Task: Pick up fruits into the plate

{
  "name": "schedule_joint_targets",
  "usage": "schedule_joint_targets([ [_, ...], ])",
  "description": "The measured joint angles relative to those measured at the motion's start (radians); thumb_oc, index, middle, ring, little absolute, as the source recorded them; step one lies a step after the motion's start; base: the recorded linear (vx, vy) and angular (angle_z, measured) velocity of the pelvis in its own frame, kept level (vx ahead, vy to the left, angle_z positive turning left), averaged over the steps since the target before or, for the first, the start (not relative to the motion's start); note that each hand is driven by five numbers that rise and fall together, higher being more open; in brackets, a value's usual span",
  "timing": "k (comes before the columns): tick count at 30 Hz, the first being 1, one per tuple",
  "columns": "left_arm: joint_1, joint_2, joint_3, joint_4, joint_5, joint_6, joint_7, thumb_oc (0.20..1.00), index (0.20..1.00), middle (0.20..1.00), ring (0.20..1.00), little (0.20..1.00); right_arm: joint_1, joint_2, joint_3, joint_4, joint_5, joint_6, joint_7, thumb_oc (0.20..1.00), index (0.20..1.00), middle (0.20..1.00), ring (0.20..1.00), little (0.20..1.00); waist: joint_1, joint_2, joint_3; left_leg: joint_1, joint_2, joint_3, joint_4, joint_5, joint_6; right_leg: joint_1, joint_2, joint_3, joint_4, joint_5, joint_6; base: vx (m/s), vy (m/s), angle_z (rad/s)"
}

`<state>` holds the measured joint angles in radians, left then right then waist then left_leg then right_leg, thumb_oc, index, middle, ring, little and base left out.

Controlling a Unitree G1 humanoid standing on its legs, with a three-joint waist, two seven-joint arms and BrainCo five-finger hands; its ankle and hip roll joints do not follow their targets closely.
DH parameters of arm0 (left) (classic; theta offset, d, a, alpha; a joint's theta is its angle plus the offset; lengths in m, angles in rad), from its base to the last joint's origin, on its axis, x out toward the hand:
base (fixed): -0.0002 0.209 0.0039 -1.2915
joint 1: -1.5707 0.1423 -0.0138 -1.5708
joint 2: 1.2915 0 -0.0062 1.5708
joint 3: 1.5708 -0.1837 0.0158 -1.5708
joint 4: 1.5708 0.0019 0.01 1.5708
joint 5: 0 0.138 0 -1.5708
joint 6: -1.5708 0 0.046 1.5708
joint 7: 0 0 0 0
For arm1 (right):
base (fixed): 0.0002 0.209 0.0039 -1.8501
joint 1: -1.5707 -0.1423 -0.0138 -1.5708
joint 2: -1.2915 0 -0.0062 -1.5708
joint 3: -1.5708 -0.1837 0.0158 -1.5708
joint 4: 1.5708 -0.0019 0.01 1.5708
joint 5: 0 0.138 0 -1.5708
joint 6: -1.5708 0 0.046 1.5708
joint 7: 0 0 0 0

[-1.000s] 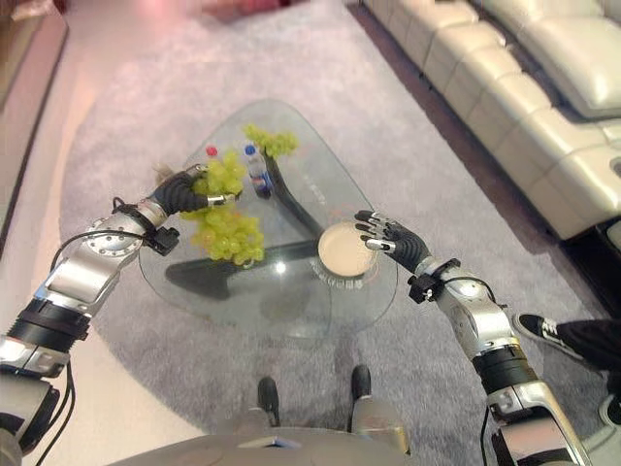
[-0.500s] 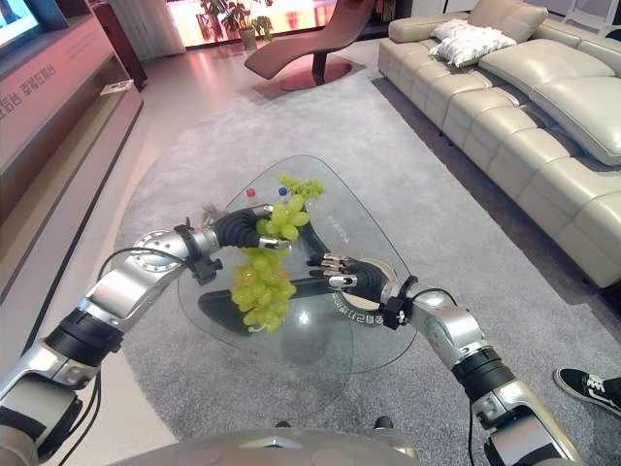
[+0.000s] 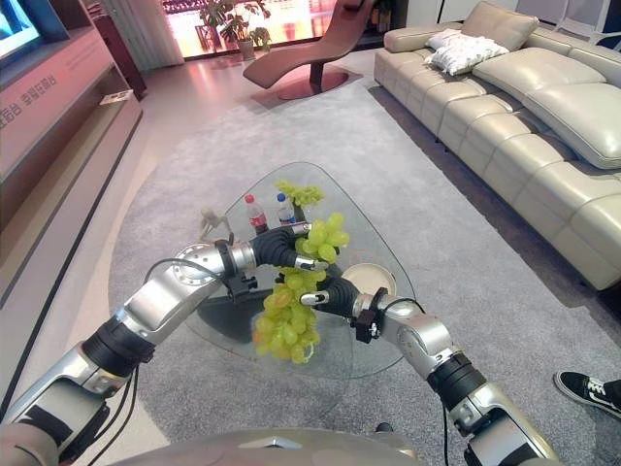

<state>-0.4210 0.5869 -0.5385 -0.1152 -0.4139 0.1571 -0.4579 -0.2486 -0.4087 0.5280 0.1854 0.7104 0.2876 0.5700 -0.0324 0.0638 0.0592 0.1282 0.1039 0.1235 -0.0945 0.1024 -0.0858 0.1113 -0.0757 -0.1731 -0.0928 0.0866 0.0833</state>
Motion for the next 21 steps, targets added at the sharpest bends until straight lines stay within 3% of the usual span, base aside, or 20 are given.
schedule_joint_targets([
  [14, 0.0, -0.027, 0.0, -0.014, 0.0, 0.028, 0.033, 0.2, 0.2, 0.2, 0.2, 0.2, -0.001, 0.0, 0.024, -0.096, 0.107, 0.085, -0.046, 1.0, 1.0, 1.0, 1.0, 1.0, 0.001, -0.001, 0.0, 0.006, 0.0, 0.001, 0.0, 0.0, 0.0, 0.005, 0.001, 0.002, 0.0, 0.0, 0.0, 0.0, 0.0, 0.0],
  [15, 0.0, -0.028, 0.0, -0.014, 0.0, 0.036, 0.035, 0.2, 0.2, 0.2, 0.2, 0.2, -0.002, 0.0, 0.029, -0.102, 0.113, 0.092, -0.052, 0.294, 0.294, 0.294, 0.294, 0.294, 0.002, -0.001, 0.0, 0.006, 0.0, 0.001, 0.0, 0.0, 0.0, 0.005, 0.001, 0.001, 0.0, 0.0, 0.0, 0.0, 0.0, 0.0],
  [16, 0.0, -0.028, -0.001, -0.014, 0.001, 0.039, 0.036, 0.2, 0.2, 0.2, 0.2, 0.2, -0.002, -0.001, 0.033, -0.116, 0.118, 0.099, -0.067, 0.2, 0.2, 0.2, 0.2, 0.2, 0.002, -0.001, -0.001, 0.006, 0.0, 0.001, 0.0, 0.0, 0.0, 0.005, 0.001, 0.001, 0.0, 0.0, 0.0, 0.0, 0.0, 0.0],
  [21, 0.001, -0.024, 0.0, -0.014, 0.001, 0.041, 0.041, 0.2, 0.2, 0.2, 0.2, 0.2, -0.002, -0.001, 0.036, -0.118, 0.135, 0.109, -0.087, 0.2, 0.2, 0.2, 0.2, 0.2, 0.002, -0.004, -0.002, 0.007, 0.0, 0.002, 0.0, 0.0, 0.0, 0.006, 0.001, 0.002, 0.0, 0.0, 0.0, 0.0, 0.0, 0.0],
])
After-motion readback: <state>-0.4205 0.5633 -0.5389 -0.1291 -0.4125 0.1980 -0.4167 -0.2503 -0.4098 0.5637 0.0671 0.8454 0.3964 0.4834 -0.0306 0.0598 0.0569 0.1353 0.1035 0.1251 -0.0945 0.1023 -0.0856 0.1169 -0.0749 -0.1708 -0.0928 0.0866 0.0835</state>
